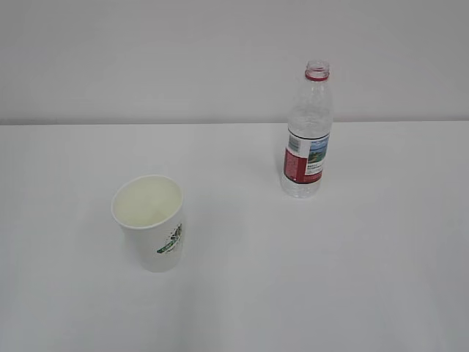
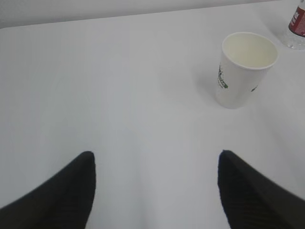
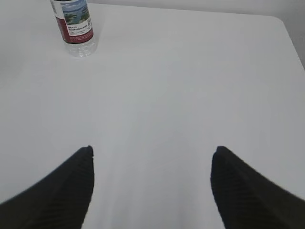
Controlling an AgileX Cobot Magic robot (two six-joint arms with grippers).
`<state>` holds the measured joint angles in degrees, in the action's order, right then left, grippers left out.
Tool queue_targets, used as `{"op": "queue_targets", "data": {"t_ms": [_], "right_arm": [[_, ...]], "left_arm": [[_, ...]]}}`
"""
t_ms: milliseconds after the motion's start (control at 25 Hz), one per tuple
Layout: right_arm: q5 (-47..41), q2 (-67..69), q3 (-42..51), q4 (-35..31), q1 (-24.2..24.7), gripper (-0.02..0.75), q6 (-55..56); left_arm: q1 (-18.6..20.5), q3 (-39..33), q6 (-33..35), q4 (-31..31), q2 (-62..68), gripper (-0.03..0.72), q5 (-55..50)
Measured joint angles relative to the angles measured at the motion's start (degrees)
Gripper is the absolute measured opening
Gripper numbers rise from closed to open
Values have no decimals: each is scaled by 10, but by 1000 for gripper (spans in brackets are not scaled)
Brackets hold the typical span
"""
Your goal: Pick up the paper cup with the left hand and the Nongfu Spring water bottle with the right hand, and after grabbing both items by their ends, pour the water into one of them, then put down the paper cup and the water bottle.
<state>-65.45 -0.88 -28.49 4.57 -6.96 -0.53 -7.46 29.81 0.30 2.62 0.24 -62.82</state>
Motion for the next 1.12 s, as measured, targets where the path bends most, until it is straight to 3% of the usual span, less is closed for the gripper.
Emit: {"op": "queue_targets", "data": {"t_ms": [400,600,1120], "right_arm": [[2,0,-2,0,0,573,0],[47,0,-22,0,0,573,0],[165,0,-26,6,0,573,0]], "left_arm": [[0,0,0,0,0,529,0],[0,5,0,0,0,512,10],[0,13,1,-1,0,489,184]]}}
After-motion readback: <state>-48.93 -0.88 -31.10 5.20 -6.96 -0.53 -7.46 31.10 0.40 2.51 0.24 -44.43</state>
